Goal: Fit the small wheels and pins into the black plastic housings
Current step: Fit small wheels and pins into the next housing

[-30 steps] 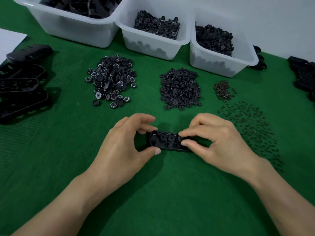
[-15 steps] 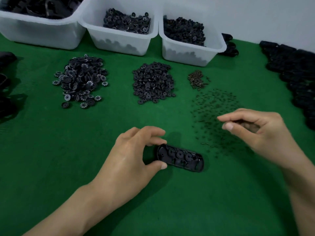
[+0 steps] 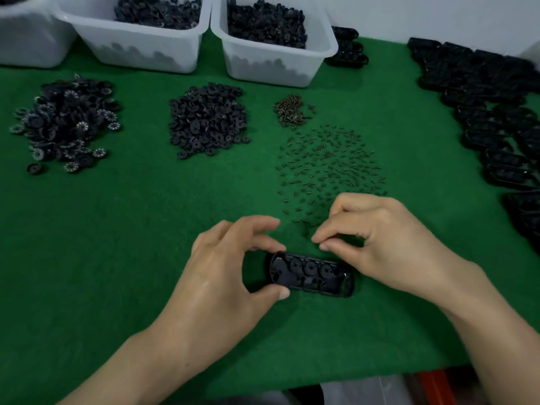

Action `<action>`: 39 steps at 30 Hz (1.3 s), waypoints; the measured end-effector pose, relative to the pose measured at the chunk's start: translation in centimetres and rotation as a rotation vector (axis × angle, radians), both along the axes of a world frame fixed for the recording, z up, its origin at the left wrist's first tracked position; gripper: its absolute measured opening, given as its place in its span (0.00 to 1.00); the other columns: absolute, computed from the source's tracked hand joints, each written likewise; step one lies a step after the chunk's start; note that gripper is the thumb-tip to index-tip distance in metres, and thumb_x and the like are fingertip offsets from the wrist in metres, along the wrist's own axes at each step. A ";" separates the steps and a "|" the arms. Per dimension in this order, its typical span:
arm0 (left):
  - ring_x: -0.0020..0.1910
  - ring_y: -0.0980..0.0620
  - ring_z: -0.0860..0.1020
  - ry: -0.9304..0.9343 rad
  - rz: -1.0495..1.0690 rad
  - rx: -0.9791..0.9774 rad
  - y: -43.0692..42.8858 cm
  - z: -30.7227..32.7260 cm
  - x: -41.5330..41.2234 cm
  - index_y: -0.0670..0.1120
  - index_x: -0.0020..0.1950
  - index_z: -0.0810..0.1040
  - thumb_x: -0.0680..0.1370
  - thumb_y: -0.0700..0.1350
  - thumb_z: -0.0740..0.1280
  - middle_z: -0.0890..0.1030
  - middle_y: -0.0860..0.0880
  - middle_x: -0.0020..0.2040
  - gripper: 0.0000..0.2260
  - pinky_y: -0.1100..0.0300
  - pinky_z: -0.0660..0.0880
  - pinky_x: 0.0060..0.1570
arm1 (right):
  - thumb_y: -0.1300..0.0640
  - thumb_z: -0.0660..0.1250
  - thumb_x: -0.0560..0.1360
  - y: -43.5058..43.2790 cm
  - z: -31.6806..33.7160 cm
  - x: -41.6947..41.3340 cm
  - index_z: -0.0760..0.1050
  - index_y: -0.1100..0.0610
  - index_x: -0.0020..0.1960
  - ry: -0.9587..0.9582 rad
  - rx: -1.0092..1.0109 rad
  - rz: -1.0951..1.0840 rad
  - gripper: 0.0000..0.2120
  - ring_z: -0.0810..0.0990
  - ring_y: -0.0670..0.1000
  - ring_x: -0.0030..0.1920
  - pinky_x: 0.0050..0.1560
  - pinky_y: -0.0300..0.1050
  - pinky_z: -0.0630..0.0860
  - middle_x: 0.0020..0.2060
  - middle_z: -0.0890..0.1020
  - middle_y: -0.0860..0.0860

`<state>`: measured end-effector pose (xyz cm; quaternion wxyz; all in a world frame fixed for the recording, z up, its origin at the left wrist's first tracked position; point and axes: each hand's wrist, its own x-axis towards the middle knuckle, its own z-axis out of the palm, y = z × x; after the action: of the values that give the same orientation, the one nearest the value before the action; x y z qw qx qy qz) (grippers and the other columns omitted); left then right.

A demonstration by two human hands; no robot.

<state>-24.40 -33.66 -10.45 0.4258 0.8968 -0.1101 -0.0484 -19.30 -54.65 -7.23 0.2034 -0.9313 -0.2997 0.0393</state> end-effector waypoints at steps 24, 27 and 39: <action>0.59 0.62 0.69 -0.028 0.043 -0.021 -0.3 -0.2 -0.2 0.61 0.61 0.67 0.61 0.56 0.71 0.78 0.68 0.48 0.29 0.74 0.56 0.59 | 0.59 0.72 0.67 1.9 -2.7 -2.8 0.82 0.54 0.39 0.100 0.460 -0.130 0.02 0.76 0.48 0.41 0.43 0.43 0.72 0.37 0.75 0.48; 0.60 0.64 0.68 -0.029 0.043 -0.021 -0.3 -0.1 -0.2 0.61 0.61 0.67 0.61 0.57 0.70 0.77 0.69 0.49 0.29 0.75 0.55 0.59 | 0.59 0.72 0.67 2.1 -2.7 -2.7 0.82 0.55 0.40 0.084 0.476 -0.123 0.02 0.76 0.50 0.41 0.43 0.45 0.72 0.37 0.75 0.49; 0.60 0.65 0.67 -0.026 0.048 -0.017 -0.3 -0.2 -0.2 0.61 0.61 0.67 0.62 0.56 0.71 0.77 0.70 0.49 0.29 0.76 0.55 0.59 | 0.59 0.72 0.67 2.2 -2.9 -2.7 0.82 0.55 0.40 0.056 0.451 -0.113 0.02 0.76 0.51 0.41 0.42 0.48 0.73 0.37 0.75 0.50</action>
<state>-24.62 -34.00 -10.62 0.4329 0.8961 -0.0946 -0.0257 -22.00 -52.43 -10.17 0.4167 -0.8760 -0.2425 -0.0142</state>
